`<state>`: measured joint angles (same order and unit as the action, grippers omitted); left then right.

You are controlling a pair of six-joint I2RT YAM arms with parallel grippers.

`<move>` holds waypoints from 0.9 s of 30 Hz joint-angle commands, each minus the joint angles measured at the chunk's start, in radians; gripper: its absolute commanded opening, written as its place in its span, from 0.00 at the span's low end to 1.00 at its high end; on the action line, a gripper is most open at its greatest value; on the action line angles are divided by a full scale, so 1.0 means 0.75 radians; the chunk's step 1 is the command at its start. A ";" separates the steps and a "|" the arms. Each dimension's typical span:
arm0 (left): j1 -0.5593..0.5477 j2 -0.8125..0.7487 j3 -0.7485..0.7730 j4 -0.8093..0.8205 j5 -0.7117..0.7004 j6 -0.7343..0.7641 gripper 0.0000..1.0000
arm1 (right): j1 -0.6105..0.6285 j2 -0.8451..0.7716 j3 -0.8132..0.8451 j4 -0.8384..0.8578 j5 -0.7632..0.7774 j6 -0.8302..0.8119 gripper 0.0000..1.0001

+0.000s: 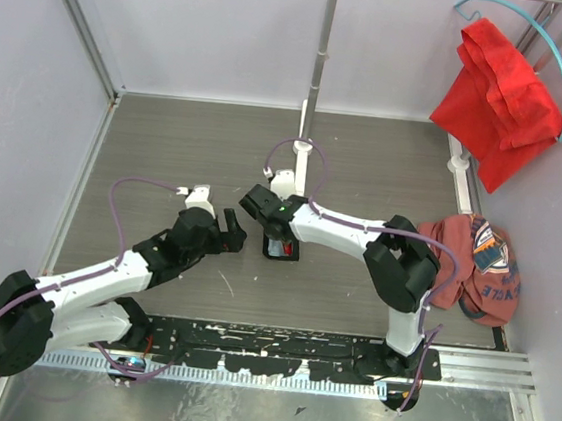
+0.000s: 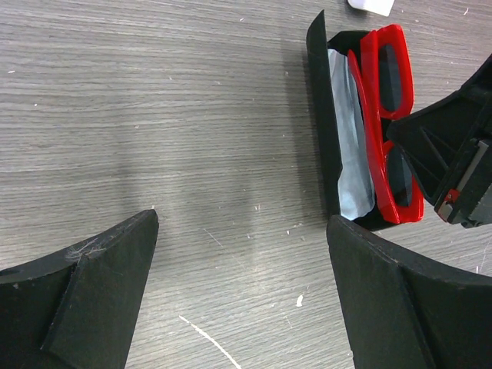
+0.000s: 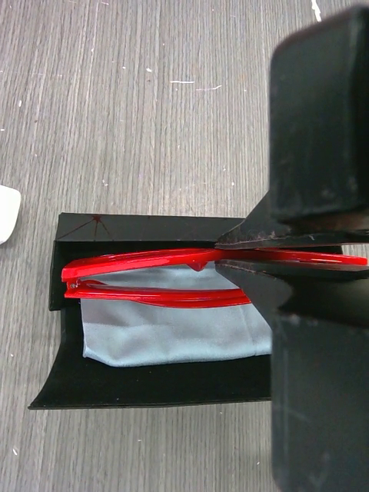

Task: Organize the sunglasses
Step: Place the sunglasses in the sunglasses case.

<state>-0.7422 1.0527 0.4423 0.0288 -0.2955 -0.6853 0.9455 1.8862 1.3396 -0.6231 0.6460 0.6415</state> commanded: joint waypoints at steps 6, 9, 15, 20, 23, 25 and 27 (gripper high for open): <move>0.006 -0.031 -0.015 0.023 -0.001 0.004 0.98 | -0.015 0.017 0.069 -0.017 0.036 0.004 0.01; 0.006 -0.030 -0.017 0.025 0.001 0.004 0.98 | -0.018 0.023 0.075 -0.027 0.042 0.007 0.01; 0.008 -0.029 -0.017 0.027 0.001 0.003 0.98 | -0.019 0.033 0.089 -0.049 0.059 0.014 0.01; 0.008 -0.029 -0.020 0.029 0.001 0.002 0.98 | -0.019 0.046 0.103 -0.070 0.073 0.022 0.01; 0.008 -0.029 -0.020 0.029 0.001 0.002 0.98 | -0.019 0.051 0.108 -0.075 0.076 0.025 0.01; 0.008 -0.029 -0.019 0.029 0.000 0.002 0.98 | -0.019 0.057 0.115 -0.082 0.081 0.026 0.01; 0.008 -0.029 -0.022 0.029 0.000 0.002 0.98 | -0.019 0.061 0.118 -0.089 0.087 0.028 0.01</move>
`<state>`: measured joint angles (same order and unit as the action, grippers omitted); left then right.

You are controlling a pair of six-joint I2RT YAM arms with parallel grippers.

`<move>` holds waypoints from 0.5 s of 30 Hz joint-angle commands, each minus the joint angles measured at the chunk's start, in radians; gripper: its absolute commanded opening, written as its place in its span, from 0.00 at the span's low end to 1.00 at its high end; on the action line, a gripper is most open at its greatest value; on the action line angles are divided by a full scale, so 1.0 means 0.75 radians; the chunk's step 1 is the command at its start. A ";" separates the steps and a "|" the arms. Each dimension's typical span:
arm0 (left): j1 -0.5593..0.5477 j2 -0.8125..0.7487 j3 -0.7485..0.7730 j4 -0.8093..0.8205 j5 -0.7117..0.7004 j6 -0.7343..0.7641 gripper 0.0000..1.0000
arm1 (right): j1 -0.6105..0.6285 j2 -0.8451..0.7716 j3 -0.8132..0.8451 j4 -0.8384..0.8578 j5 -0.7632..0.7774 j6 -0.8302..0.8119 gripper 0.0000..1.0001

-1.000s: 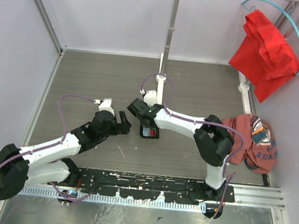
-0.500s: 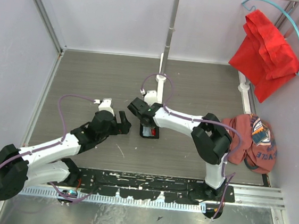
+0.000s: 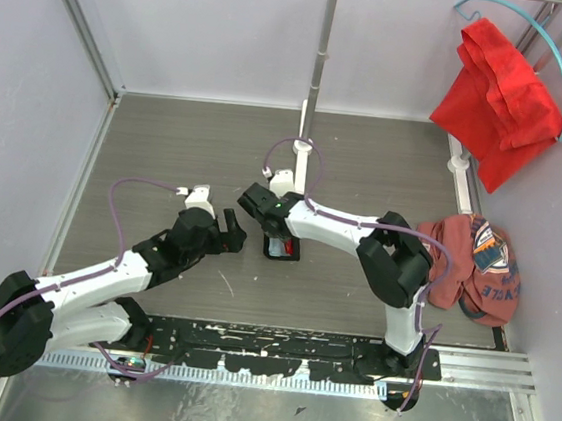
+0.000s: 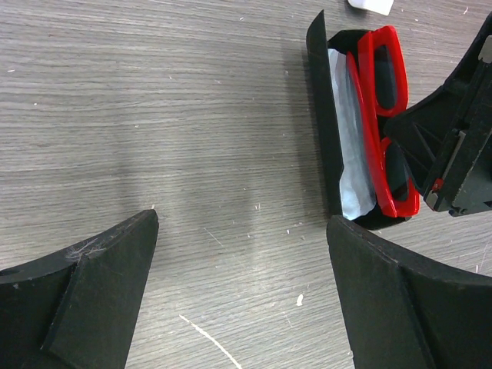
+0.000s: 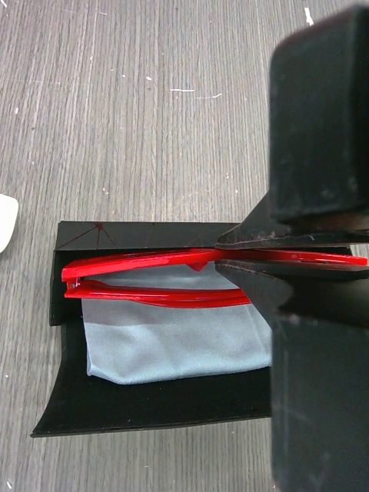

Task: Organize the sunglasses
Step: Place the sunglasses in the sunglasses case.

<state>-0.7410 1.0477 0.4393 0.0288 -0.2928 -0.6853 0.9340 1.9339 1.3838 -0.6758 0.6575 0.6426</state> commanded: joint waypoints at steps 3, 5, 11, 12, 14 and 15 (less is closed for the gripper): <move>0.008 -0.019 -0.018 0.031 -0.005 0.002 0.98 | -0.004 0.003 0.063 -0.025 0.076 0.029 0.01; 0.009 -0.019 -0.017 0.031 -0.004 0.002 0.98 | -0.004 0.009 0.068 -0.028 0.078 0.030 0.01; 0.009 -0.019 -0.019 0.034 -0.004 0.002 0.98 | -0.004 0.027 0.077 -0.031 0.081 0.031 0.01; 0.008 -0.018 -0.019 0.035 -0.003 0.002 0.98 | -0.004 0.029 0.078 -0.031 0.081 0.032 0.01; 0.009 -0.018 -0.019 0.035 -0.004 0.002 0.98 | -0.004 0.034 0.084 -0.034 0.081 0.030 0.01; 0.009 -0.018 -0.019 0.037 -0.004 0.002 0.98 | -0.004 0.037 0.085 -0.036 0.082 0.032 0.01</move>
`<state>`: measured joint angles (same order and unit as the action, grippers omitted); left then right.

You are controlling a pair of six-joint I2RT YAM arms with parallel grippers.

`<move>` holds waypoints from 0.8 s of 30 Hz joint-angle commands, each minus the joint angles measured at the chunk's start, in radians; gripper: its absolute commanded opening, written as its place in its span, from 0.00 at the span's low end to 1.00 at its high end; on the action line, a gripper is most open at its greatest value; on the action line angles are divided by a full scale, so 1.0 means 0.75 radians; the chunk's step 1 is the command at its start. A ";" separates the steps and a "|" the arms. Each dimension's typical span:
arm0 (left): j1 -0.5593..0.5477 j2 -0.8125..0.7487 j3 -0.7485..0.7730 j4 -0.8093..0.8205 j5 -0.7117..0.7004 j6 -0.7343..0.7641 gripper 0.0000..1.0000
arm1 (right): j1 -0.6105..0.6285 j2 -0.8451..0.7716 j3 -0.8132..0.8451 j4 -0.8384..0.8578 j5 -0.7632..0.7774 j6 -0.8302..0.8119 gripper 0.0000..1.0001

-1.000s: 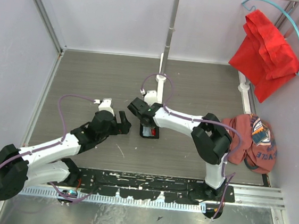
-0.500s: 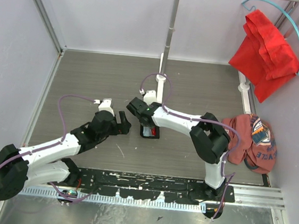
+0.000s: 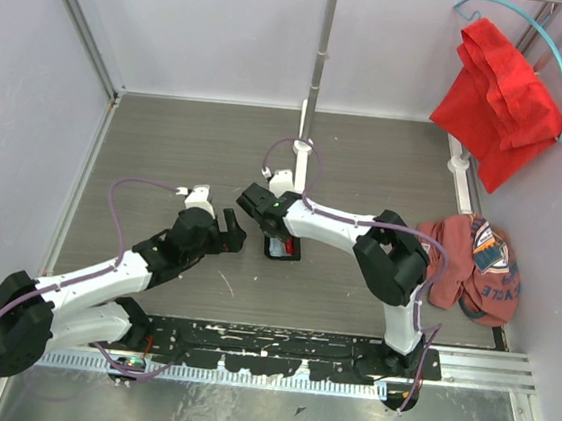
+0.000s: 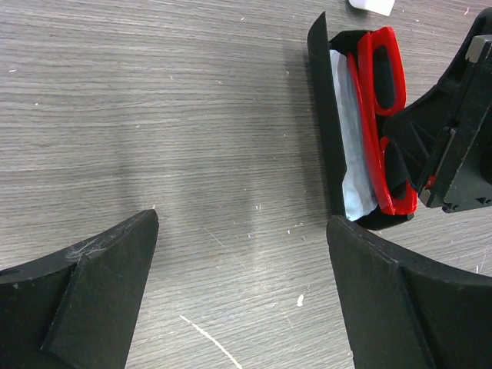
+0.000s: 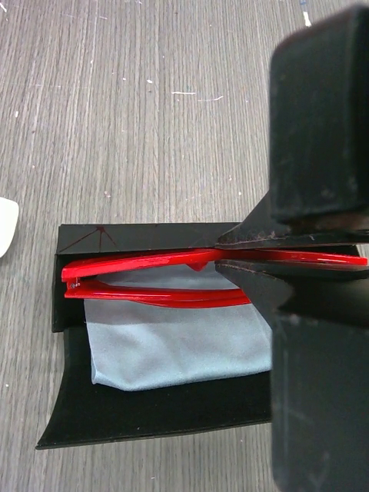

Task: Organize the sunglasses
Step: Place the sunglasses in the sunglasses case.

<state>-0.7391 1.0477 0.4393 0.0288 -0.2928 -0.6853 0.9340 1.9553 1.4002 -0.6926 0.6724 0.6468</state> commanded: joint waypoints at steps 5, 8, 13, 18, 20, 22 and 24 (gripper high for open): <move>0.008 -0.016 -0.020 0.040 -0.002 0.002 0.98 | -0.004 0.013 0.068 -0.020 0.066 0.025 0.01; 0.009 -0.016 -0.021 0.041 -0.001 0.002 0.98 | -0.004 0.017 0.072 -0.023 0.066 0.024 0.03; 0.008 -0.016 -0.021 0.041 -0.002 0.000 0.98 | -0.004 0.025 0.081 -0.028 0.067 0.022 0.09; 0.010 -0.012 -0.021 0.048 0.000 0.000 0.98 | -0.004 0.035 0.086 -0.029 0.065 0.017 0.15; 0.012 -0.010 -0.020 0.049 0.002 0.000 0.98 | -0.004 0.037 0.085 -0.030 0.065 0.017 0.17; 0.012 -0.009 -0.021 0.048 0.003 0.000 0.98 | -0.004 0.038 0.086 -0.031 0.065 0.018 0.19; 0.010 -0.008 -0.021 0.049 0.002 0.000 0.98 | -0.004 0.038 0.084 -0.032 0.065 0.015 0.21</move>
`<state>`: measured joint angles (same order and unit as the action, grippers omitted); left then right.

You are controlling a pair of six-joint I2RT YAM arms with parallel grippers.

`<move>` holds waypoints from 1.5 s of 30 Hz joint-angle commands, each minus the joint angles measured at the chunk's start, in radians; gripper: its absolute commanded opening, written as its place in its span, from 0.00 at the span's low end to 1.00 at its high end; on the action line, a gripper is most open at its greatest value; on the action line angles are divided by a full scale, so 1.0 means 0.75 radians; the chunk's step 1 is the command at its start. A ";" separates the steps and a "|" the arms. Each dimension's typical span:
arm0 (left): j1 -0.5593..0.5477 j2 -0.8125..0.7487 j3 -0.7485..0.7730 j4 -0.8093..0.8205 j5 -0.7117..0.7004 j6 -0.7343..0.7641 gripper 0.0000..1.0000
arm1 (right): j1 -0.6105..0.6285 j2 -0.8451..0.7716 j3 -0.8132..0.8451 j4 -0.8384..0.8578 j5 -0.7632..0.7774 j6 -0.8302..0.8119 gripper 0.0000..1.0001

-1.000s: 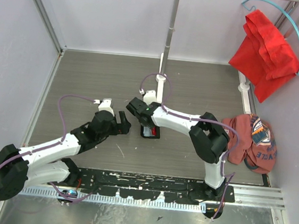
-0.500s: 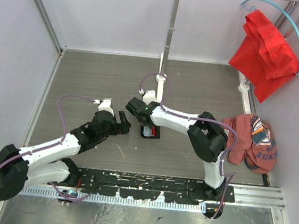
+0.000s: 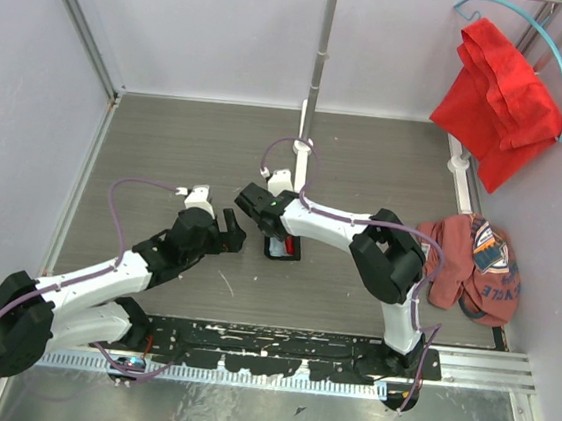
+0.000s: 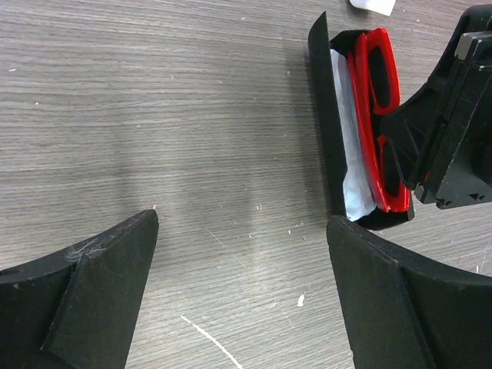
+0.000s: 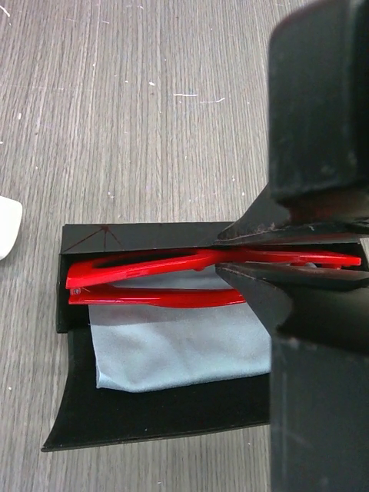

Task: Organize the sunglasses
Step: Place the sunglasses in the sunglasses case.

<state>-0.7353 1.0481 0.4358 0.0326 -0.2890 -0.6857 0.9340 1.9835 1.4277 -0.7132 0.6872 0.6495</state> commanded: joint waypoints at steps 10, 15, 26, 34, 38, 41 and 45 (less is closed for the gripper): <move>0.008 -0.006 -0.017 0.044 -0.004 0.000 0.98 | -0.002 0.004 0.053 -0.004 0.043 0.006 0.24; 0.009 -0.005 -0.017 0.046 -0.003 0.000 0.98 | 0.000 0.004 0.057 -0.005 0.045 0.006 0.23; 0.010 -0.006 -0.021 0.047 0.000 0.000 0.98 | 0.012 -0.004 0.056 -0.008 0.050 0.010 0.14; 0.012 -0.011 -0.023 0.047 0.002 0.002 0.98 | 0.020 0.017 0.082 -0.034 0.067 0.016 0.15; 0.013 -0.014 -0.025 0.044 0.001 0.002 0.98 | 0.023 0.023 0.088 -0.044 0.074 0.020 0.16; 0.014 -0.018 -0.025 0.043 0.000 0.002 0.98 | 0.028 0.024 0.093 -0.045 0.074 0.020 0.17; 0.015 -0.023 -0.027 0.041 0.001 0.002 0.98 | 0.032 0.023 0.098 -0.047 0.073 0.020 0.20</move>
<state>-0.7288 1.0481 0.4355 0.0330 -0.2855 -0.6853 0.9493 2.0041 1.4567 -0.7395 0.7017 0.6498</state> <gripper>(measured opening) 0.979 0.188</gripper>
